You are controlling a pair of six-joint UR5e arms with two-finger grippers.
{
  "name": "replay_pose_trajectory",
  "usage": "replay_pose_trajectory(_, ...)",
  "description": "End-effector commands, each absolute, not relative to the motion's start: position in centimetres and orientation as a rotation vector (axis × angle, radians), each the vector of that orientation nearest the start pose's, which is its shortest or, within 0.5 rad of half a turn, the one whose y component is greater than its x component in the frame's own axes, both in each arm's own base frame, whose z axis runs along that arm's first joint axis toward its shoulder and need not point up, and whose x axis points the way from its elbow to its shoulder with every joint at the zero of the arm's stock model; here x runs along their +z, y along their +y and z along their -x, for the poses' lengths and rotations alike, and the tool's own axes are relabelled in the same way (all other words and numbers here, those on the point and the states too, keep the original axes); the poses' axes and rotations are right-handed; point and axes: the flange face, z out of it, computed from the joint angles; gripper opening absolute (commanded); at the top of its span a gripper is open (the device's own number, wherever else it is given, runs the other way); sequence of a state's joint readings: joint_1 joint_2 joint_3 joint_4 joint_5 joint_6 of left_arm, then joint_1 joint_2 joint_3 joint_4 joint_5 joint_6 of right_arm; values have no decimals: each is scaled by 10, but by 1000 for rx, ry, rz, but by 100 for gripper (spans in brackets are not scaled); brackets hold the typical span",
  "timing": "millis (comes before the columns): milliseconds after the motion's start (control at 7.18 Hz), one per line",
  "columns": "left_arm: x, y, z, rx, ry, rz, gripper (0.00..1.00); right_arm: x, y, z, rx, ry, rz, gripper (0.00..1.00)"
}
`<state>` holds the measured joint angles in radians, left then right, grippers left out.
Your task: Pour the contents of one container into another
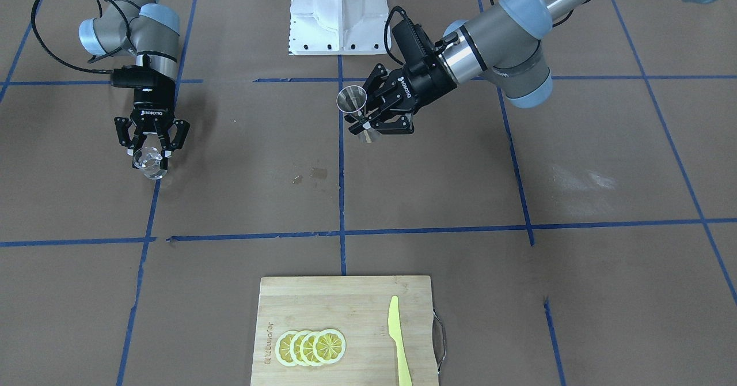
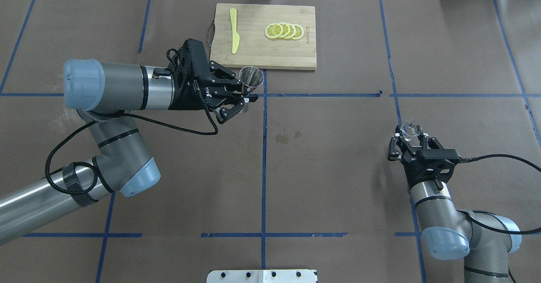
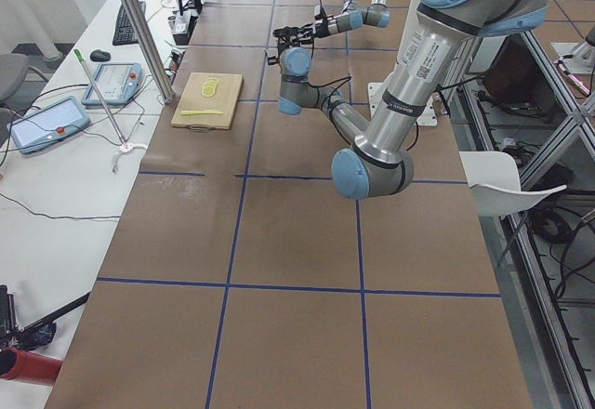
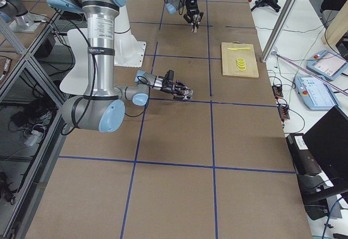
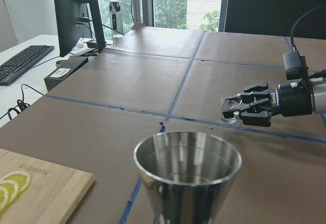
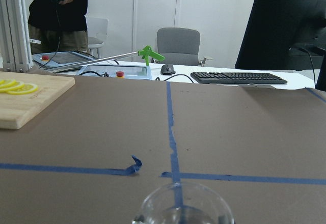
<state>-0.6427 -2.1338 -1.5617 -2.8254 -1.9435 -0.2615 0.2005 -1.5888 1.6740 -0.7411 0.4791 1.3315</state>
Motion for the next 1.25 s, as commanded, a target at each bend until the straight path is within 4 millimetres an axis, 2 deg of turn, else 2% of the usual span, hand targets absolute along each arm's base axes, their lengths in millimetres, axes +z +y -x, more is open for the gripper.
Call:
replay_pose_trajectory(0,202,-453,-443,811,1252,-1376,0,475,-327,419,447,-565,-1201,0)
replay_pose_trajectory(139,204,-452,-442,812,1253,-1381,0,444,-326,410,425,-618,-1237,0)
replay_pose_trajectory(279,204,-451,-440,807,1264,-1387,0,436,-331,400,368,-594,-1294,0)
replay_pose_trajectory(418,202,-450,-439,806,1266,-1392,0,432,-334,398,345,-578,-1306,0)
replay_pose_trajectory(696,201,-449,-439,809,1267,-1396,0,420,-353,397,292,-610,-1274,0)
replay_pose_trajectory(975,200,-448,-440,812,1267,-1399,0,351,-367,424,222,-631,-1336,0)
replay_pose_trajectory(1114,201,-448,-441,814,1266,-1395,0,320,-375,433,250,-664,-1349,0)
